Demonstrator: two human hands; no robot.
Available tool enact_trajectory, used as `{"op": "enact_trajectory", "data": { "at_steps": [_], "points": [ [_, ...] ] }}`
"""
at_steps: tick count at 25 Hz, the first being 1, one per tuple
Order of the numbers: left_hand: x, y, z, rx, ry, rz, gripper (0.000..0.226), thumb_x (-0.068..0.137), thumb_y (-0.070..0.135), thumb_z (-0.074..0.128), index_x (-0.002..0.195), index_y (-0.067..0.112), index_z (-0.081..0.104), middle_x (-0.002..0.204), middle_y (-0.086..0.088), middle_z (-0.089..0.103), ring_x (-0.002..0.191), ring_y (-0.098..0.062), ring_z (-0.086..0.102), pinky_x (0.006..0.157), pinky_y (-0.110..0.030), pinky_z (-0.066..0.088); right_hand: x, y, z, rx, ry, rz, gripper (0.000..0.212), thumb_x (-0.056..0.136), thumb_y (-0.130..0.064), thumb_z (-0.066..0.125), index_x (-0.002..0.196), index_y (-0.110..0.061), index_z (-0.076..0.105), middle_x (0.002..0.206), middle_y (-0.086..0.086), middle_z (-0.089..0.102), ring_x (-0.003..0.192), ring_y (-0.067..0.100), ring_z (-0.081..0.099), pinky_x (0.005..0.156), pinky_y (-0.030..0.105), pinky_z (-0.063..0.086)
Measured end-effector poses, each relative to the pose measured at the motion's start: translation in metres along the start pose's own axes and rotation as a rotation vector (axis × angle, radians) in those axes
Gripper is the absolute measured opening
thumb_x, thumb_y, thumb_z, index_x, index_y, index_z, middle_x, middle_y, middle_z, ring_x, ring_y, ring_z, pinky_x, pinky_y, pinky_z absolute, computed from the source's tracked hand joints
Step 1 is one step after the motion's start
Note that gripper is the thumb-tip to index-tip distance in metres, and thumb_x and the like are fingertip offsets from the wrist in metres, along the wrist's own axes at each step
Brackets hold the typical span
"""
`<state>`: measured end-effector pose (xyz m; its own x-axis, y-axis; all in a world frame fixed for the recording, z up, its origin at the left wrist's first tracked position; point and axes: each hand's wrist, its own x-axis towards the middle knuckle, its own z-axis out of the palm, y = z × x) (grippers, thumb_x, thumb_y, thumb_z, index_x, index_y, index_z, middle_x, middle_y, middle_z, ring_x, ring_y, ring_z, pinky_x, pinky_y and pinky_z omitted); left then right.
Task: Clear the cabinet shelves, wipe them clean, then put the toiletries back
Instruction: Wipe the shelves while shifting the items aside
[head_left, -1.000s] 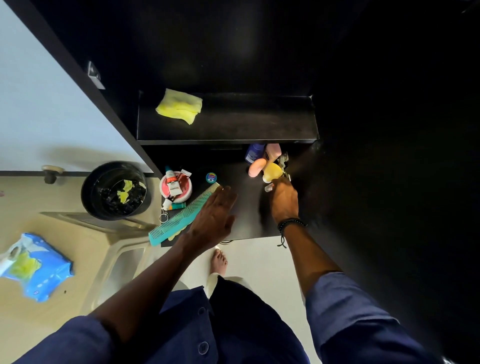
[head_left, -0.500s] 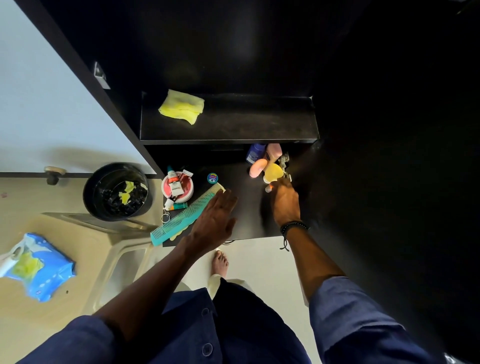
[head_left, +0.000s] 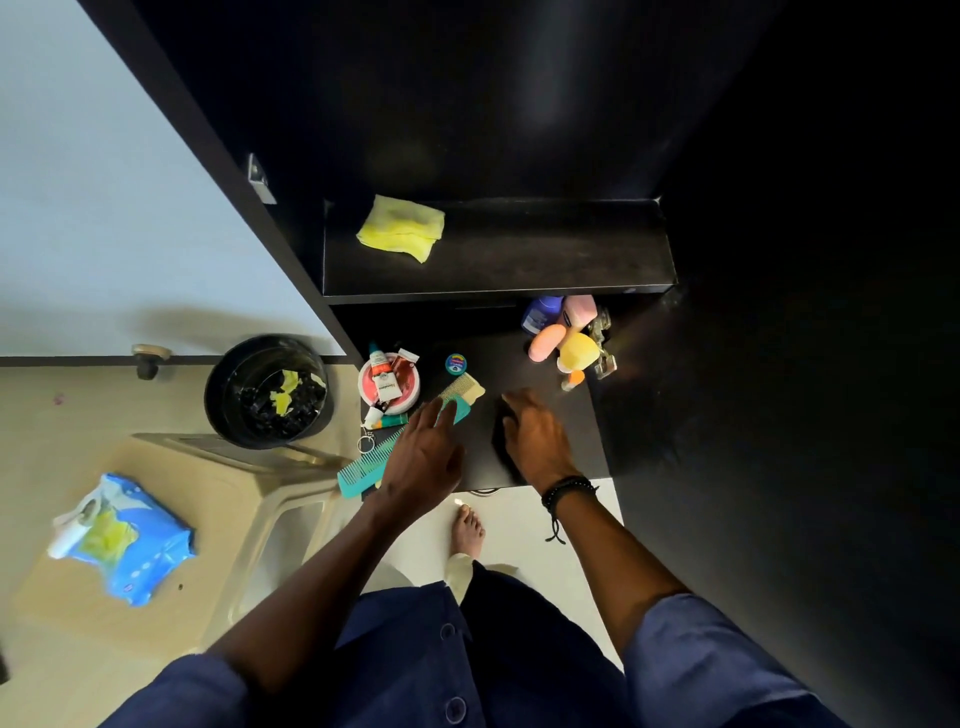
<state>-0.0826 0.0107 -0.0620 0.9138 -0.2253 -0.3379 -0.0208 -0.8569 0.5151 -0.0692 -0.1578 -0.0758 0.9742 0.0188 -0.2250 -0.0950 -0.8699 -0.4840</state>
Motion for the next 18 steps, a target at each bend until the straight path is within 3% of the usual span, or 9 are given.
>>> {"op": "enact_trajectory", "data": {
  "at_steps": [2,5,9,12,15,18],
  "points": [
    [-0.005,-0.016,0.0,-0.017,0.037,-0.073,0.054,0.091,0.025,0.056,0.141,0.014,0.037,0.143,-0.009,0.042,0.131,-0.028,0.04,0.099,-0.037,0.047,0.0,-0.008,0.009,0.038,-0.043,0.016,0.04,0.091,-0.009,0.053,0.131,-0.01,0.051,0.131,0.01,0.053,0.116,0.028,0.055,0.1,0.03,0.043],
    [-0.013,-0.041,0.004,-0.003,0.142,-0.278,0.049,0.087,0.033,0.058,0.129,0.011,0.045,0.125,-0.01,0.05,0.113,-0.027,0.044,0.085,-0.032,0.046,0.011,-0.019,0.016,0.119,-0.122,0.074,0.049,0.088,-0.012,0.058,0.135,-0.012,0.046,0.134,0.01,0.051,0.123,0.026,0.05,0.103,0.029,0.039],
    [-0.021,-0.064,0.008,-0.151,0.154,-0.677,0.06,0.083,0.031,0.064,0.127,0.002,0.036,0.127,-0.015,0.039,0.122,-0.033,0.033,0.097,-0.044,0.041,0.031,-0.031,0.018,0.239,-0.211,0.103,0.052,0.085,-0.008,0.062,0.134,-0.012,0.045,0.133,0.009,0.052,0.123,0.024,0.05,0.092,0.015,0.034],
    [-0.024,-0.077,0.016,-0.293,0.134,-0.776,0.06,0.083,0.023,0.064,0.129,0.0,0.033,0.13,-0.018,0.039,0.124,-0.035,0.036,0.099,-0.043,0.041,0.043,-0.033,0.025,0.277,-0.278,0.162,0.061,0.084,-0.007,0.064,0.139,-0.011,0.039,0.135,0.009,0.05,0.123,0.022,0.051,0.088,0.013,0.036],
    [-0.022,-0.085,0.021,-0.611,0.097,-0.844,0.051,0.087,0.013,0.06,0.13,0.007,0.035,0.129,-0.015,0.047,0.116,-0.032,0.054,0.081,-0.036,0.056,0.048,-0.031,0.035,0.264,-0.31,0.168,0.06,0.082,-0.007,0.067,0.136,-0.012,0.041,0.132,0.011,0.052,0.126,0.024,0.049,0.097,0.022,0.042],
    [-0.02,-0.086,0.023,-0.694,0.05,-0.861,0.042,0.091,0.014,0.056,0.129,0.009,0.039,0.129,-0.015,0.053,0.108,-0.028,0.058,0.071,-0.028,0.053,0.046,-0.03,0.042,0.228,-0.318,0.133,0.059,0.082,-0.006,0.066,0.135,-0.01,0.042,0.132,0.013,0.048,0.126,0.026,0.046,0.102,0.028,0.042]
  ]
}}
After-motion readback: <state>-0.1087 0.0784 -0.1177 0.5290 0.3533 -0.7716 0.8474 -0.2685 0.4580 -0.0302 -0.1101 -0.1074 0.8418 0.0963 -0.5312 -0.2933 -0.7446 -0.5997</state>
